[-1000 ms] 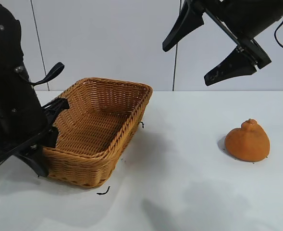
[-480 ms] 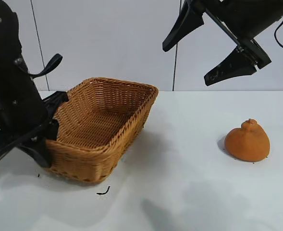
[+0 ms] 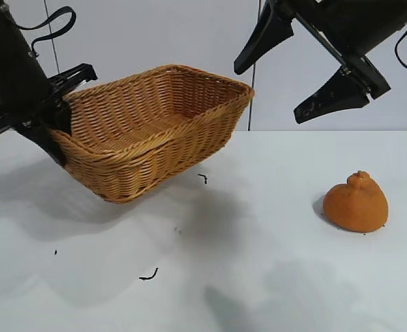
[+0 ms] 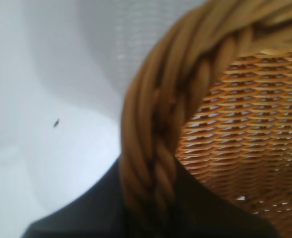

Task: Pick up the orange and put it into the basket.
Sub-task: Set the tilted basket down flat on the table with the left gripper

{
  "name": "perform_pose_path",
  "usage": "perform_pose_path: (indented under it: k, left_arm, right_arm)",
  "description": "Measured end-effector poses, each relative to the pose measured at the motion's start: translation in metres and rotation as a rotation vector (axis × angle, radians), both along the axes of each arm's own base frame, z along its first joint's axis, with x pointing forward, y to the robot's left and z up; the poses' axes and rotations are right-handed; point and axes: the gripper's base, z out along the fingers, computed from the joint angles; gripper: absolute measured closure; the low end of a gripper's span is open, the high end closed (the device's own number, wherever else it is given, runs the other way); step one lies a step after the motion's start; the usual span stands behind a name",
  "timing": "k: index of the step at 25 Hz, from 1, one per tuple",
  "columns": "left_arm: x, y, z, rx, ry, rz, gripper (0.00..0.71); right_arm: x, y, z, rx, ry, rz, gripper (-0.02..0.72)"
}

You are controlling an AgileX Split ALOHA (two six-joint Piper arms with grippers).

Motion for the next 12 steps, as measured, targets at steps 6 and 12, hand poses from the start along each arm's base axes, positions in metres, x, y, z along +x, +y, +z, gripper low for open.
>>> perform_pose_path:
  k: [6, 12]
  left_arm:
    - [0.004, -0.001, 0.000, 0.013, -0.028, -0.156, 0.616]
    - [0.007, 0.003, -0.012, 0.067, -0.025, -0.198, 0.617]
  right_arm:
    - [0.000, 0.000, 0.000, 0.000, 0.000, 0.000, 0.008]
    - [0.000, 0.000, 0.000, 0.000, 0.000, 0.000, 0.008]
